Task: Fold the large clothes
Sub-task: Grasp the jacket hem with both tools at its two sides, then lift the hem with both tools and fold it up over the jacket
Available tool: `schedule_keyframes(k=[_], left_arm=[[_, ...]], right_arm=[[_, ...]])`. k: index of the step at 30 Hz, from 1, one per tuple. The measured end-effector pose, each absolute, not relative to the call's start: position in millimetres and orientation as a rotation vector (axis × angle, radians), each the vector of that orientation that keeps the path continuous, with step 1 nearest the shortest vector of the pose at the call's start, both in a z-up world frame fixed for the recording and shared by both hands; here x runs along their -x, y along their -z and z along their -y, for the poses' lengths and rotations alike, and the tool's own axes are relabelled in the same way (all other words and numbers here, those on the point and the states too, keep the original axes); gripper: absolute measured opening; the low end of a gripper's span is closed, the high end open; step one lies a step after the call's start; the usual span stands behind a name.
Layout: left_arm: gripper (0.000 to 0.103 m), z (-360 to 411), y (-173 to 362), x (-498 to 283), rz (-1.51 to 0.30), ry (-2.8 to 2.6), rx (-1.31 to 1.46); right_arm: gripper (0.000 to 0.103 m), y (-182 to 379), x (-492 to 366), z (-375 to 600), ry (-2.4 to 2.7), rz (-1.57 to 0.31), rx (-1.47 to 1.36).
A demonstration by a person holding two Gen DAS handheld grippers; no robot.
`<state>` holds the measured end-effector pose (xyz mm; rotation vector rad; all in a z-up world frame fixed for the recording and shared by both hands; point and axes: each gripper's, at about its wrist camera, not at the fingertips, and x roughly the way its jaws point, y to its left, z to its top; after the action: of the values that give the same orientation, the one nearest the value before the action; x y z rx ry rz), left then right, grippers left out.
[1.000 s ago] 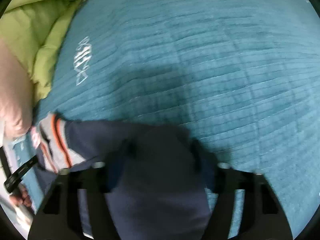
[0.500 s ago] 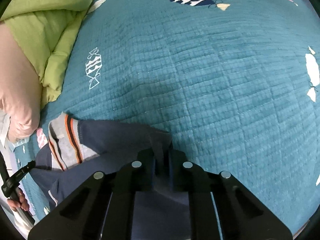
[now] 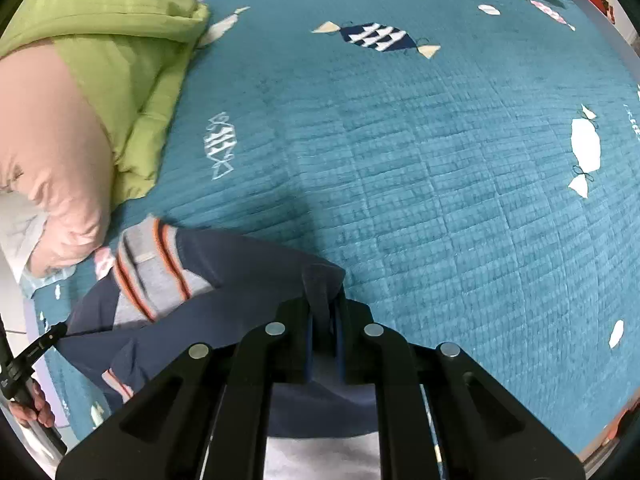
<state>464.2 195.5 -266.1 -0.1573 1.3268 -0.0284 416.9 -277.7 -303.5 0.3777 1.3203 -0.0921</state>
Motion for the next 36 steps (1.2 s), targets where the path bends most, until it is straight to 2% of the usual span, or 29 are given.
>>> schedule_keyframes(k=[12, 16, 22, 27, 34, 36], left_arm=[[0.004, -167, 222, -389, -1.253, 0.069, 0.052], [0.004, -173, 199, -342, -1.225, 0.085, 0.054], [0.004, -185, 198, -273, -1.223, 0.094, 0.065], [0.004, -187, 221, -208, -1.247, 0.113, 0.067], [0.004, -195, 297, -132, -1.372, 0.077, 0.094], [0.004, -195, 318, -122, -1.405, 0.051, 0.105]], right_arm=[[0.007, 243, -332, 265, 0.052, -1.250, -0.341], [0.007, 224, -291, 263, 0.032, -1.217, -0.326], [0.007, 213, -212, 263, -0.014, -1.198, -0.315], [0.008, 252, -144, 262, -0.020, -1.259, -0.284], [0.009, 350, -73, 253, 0.006, -1.408, -0.223], [0.009, 352, -70, 250, 0.020, -1.381, -0.214]])
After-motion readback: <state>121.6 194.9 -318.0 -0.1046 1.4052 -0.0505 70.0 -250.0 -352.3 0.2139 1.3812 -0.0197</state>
